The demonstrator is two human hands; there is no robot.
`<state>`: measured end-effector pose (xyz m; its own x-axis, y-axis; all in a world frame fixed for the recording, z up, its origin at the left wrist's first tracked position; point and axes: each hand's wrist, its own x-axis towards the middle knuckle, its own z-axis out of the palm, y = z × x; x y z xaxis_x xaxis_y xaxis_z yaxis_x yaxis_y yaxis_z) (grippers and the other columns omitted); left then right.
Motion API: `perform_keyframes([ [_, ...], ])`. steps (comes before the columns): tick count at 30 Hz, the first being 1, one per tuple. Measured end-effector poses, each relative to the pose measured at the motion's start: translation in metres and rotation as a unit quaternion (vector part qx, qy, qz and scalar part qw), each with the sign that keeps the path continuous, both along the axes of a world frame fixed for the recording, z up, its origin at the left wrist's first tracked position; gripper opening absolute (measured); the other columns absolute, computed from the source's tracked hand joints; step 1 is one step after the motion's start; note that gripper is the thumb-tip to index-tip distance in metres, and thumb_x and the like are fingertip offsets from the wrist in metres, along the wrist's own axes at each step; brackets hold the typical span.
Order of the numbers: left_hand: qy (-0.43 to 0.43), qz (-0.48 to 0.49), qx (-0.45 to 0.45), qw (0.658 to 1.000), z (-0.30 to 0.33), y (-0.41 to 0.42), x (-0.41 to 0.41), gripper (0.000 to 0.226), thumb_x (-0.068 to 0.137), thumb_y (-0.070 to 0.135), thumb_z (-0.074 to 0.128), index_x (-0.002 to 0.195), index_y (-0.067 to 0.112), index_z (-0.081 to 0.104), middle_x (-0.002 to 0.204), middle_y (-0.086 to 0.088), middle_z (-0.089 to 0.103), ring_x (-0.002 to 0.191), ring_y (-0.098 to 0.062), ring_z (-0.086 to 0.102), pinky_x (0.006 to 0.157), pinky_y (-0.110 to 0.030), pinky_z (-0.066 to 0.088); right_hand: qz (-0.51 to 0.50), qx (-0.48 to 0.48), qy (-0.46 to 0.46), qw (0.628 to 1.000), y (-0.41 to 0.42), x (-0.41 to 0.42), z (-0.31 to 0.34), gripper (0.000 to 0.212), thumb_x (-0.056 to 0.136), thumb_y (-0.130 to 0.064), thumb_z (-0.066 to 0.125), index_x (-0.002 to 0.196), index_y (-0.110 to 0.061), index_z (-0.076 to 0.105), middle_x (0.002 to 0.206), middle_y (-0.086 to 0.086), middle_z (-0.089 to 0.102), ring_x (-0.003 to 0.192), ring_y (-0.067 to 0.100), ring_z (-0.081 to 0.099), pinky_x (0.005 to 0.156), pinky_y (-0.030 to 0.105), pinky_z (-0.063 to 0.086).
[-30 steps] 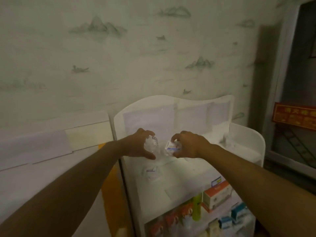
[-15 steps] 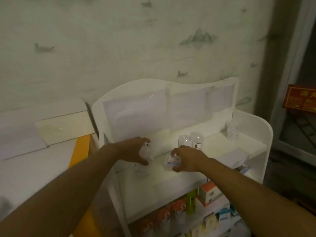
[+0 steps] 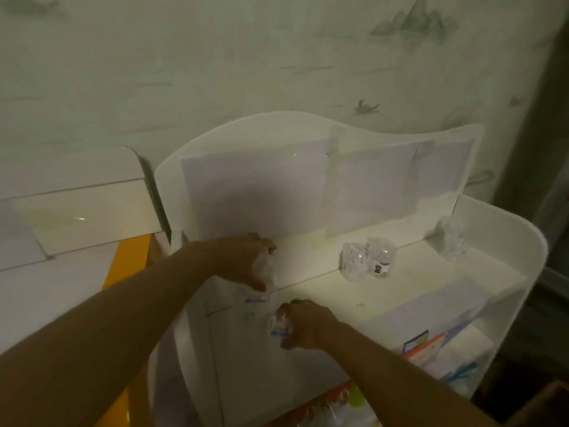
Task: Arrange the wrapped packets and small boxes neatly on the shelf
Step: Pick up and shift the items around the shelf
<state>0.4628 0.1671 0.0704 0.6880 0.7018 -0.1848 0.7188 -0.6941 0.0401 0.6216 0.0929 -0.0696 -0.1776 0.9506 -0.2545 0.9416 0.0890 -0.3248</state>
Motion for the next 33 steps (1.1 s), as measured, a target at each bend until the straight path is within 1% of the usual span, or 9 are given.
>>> perform_keyframes([
  [5, -0.002, -0.006, -0.001, 1.0, 0.003, 0.012, 0.0, 0.093, 0.072, 0.051, 0.078, 0.146, 0.025, 0.028, 0.141, 0.0, 0.04, 0.124, -0.02, 0.046, 0.101, -0.031, 0.04, 0.014, 0.027, -0.016, 0.999, 0.013, -0.014, 0.001, 0.066, 0.077, -0.044, 0.074, 0.134, -0.026, 0.045, 0.128, 0.005, 0.051, 0.117, 0.026, 0.048, 0.09, 0.036, 0.044],
  [10, -0.016, -0.014, 0.008, 1.0, 0.006, 0.016, 0.005, 0.091, 0.072, 0.051, 0.077, 0.145, 0.027, 0.029, 0.14, 0.002, 0.041, 0.124, -0.017, 0.046, 0.1, -0.029, 0.041, 0.051, 0.032, -0.037, 0.997, 0.018, -0.021, 0.003, 0.075, 0.073, -0.054, 0.074, 0.136, -0.029, 0.043, 0.134, 0.004, 0.049, 0.119, 0.027, 0.045, 0.094, 0.039, 0.043],
  [14, -0.025, -0.016, 0.011, 1.0, 0.006, 0.015, 0.02, 0.09, 0.072, 0.05, 0.078, 0.145, 0.026, 0.031, 0.139, 0.002, 0.043, 0.125, -0.016, 0.044, 0.102, -0.027, 0.038, 0.038, 0.026, -0.009, 0.999, 0.018, 0.005, 0.015, 0.076, 0.074, -0.065, 0.067, 0.138, -0.033, 0.041, 0.14, 0.001, 0.046, 0.126, 0.024, 0.045, 0.103, 0.04, 0.041],
  [16, -0.03, -0.009, 0.003, 0.999, 0.004, 0.014, 0.032, 0.09, 0.071, 0.051, 0.078, 0.144, 0.026, 0.032, 0.139, 0.002, 0.044, 0.125, -0.016, 0.045, 0.102, -0.026, 0.037, 0.028, 0.03, -0.01, 0.999, 0.02, 0.031, 0.027, 0.07, 0.078, -0.063, 0.064, 0.138, -0.032, 0.043, 0.142, 0.0, 0.046, 0.128, 0.022, 0.046, 0.104, 0.039, 0.04],
  [20, -0.035, -0.005, -0.01, 0.999, 0.003, 0.012, 0.067, 0.094, 0.068, 0.058, 0.077, 0.145, 0.029, 0.031, 0.141, 0.006, 0.044, 0.123, -0.014, 0.048, 0.102, -0.03, 0.042, 0.018, 0.068, -0.049, 0.996, 0.024, 0.097, 0.058, 0.053, 0.086, -0.054, 0.06, 0.133, -0.03, 0.049, 0.133, 0.0, 0.053, 0.123, 0.021, 0.05, 0.098, 0.037, 0.043],
  [22, -0.05, -0.012, -0.013, 0.999, 0.006, 0.008, 0.093, 0.093, 0.069, 0.058, 0.078, 0.145, 0.03, 0.032, 0.141, 0.008, 0.044, 0.123, -0.012, 0.047, 0.099, -0.026, 0.041, 0.0, 0.092, -0.049, 0.995, 0.024, 0.133, 0.074, 0.048, 0.087, -0.05, 0.06, 0.13, -0.03, 0.052, 0.128, -0.001, 0.057, 0.119, 0.019, 0.052, 0.094, 0.034, 0.044],
  [25, -0.09, -0.025, -0.006, 0.996, 0.014, 0.002, 0.143, 0.091, 0.071, 0.056, 0.077, 0.145, 0.029, 0.033, 0.142, 0.01, 0.042, 0.122, -0.009, 0.046, 0.095, -0.02, 0.037, -0.031, 0.125, -0.053, 0.99, 0.022, 0.19, 0.099, 0.045, 0.087, -0.05, 0.06, 0.127, -0.031, 0.054, 0.125, -0.003, 0.058, 0.114, 0.019, 0.054, 0.088, 0.032, 0.045],
  [28, -0.115, -0.03, -0.004, 0.993, 0.017, -0.005, 0.201, 0.092, 0.071, 0.056, 0.076, 0.146, 0.03, 0.03, 0.146, 0.007, 0.039, 0.126, -0.013, 0.046, 0.102, -0.028, 0.041, -0.054, 0.144, -0.058, 0.986, 0.013, 0.248, 0.119, 0.043, 0.086, -0.049, 0.061, 0.126, -0.031, 0.056, 0.123, -0.004, 0.059, 0.112, 0.018, 0.055, 0.085, 0.031, 0.044],
  [33, -0.105, -0.046, 0.0, 0.993, -0.003, -0.017, 0.294, 0.094, 0.072, 0.055, 0.076, 0.148, 0.03, 0.026, 0.15, 0.005, 0.035, 0.129, -0.017, 0.044, 0.103, -0.031, 0.039, -0.082, 0.142, -0.067, 0.984, -0.011, 0.336, 0.125, 0.044, 0.088, -0.047, 0.06, 0.127, -0.029, 0.055, 0.125, -0.004, 0.058, 0.114, 0.017, 0.053, 0.087, 0.032, 0.045],
])
